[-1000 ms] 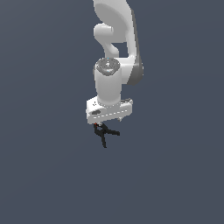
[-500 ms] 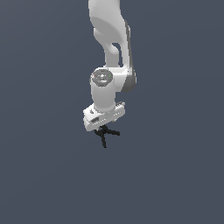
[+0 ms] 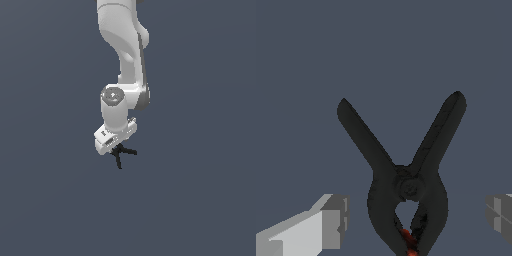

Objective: Pick up the object and move it to a goal position.

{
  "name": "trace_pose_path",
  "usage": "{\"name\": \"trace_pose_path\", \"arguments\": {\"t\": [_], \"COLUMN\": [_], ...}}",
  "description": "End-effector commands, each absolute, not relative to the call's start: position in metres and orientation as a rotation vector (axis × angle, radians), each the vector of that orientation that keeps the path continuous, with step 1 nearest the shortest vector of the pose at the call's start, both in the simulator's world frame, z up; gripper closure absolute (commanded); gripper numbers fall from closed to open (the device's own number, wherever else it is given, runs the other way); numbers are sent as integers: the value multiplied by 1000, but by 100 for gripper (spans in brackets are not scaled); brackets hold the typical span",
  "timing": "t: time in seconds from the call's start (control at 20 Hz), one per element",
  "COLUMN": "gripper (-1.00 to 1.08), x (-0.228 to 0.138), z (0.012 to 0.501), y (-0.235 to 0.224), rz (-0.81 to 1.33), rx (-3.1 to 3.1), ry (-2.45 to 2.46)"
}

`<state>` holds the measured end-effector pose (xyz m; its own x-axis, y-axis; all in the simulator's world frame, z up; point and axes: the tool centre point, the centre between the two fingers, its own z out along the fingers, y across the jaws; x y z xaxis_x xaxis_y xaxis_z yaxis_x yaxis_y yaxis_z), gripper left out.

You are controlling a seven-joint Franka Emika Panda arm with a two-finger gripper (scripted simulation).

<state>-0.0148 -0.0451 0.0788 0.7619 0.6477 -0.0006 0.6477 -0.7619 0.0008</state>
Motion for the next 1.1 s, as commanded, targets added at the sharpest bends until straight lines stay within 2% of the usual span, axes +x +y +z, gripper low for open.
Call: {"name": "trace_pose_path", "arguments": {"t": [0.0, 0.55, 1.05], "gripper": [-92, -92, -92], "x": [-16, -17, -18], "z": [74, 67, 26], "y": [-47, -49, -49], "rz": [0, -1, 0], "rx": [2931, 2916, 2914], "ry": [1129, 1169, 1175]}}
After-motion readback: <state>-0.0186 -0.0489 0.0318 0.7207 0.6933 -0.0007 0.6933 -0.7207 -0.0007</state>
